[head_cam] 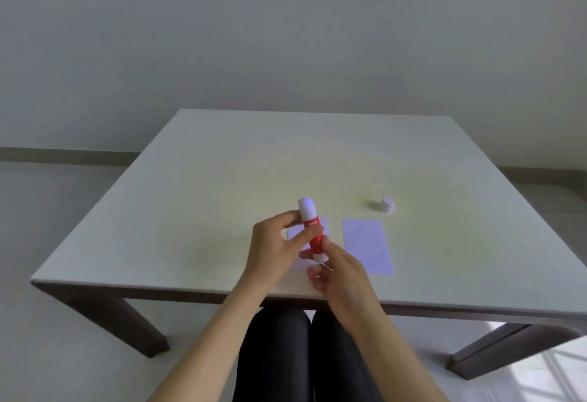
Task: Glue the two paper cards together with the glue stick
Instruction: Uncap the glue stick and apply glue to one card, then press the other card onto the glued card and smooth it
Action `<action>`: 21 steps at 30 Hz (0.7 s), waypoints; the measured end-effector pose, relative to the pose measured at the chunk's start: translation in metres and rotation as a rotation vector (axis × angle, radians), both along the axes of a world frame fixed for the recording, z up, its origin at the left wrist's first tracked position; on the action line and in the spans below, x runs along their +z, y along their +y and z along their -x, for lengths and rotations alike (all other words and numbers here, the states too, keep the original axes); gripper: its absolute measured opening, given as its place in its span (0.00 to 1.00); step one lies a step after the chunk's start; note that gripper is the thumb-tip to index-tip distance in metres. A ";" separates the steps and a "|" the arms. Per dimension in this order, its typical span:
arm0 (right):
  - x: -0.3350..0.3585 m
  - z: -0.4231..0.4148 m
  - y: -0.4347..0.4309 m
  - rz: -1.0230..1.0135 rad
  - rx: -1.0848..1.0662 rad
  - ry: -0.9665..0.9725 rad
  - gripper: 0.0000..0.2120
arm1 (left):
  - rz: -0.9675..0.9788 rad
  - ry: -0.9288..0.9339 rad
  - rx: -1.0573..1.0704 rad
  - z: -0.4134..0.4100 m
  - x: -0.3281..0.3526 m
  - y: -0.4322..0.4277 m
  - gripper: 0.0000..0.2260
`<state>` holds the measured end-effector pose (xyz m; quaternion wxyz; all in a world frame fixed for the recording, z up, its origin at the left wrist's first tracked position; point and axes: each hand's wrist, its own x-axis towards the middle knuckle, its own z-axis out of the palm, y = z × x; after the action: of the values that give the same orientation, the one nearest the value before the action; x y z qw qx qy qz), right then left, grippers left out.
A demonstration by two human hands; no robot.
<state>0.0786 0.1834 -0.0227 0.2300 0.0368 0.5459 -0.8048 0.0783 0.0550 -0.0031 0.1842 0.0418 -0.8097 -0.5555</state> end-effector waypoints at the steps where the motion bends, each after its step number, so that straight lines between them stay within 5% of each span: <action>1: -0.001 -0.001 0.002 -0.189 -0.037 0.129 0.11 | 0.007 0.022 0.024 0.002 0.005 -0.002 0.02; 10: -0.023 -0.012 -0.002 -1.295 -0.032 1.323 0.28 | 0.216 -0.047 0.369 0.067 0.019 -0.051 0.08; 14: -0.031 -0.015 -0.009 -1.489 0.051 1.401 0.34 | 0.231 -0.104 0.393 0.082 0.006 -0.053 0.10; 21: -0.041 -0.019 -0.008 -1.429 -0.039 1.491 0.16 | 0.200 -0.107 0.415 0.085 -0.005 -0.055 0.06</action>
<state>0.0980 0.1754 -0.0637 -0.2553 -0.3346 0.8998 -0.1145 -0.0070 0.0003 -0.0080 0.2544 0.2184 -0.8434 -0.4198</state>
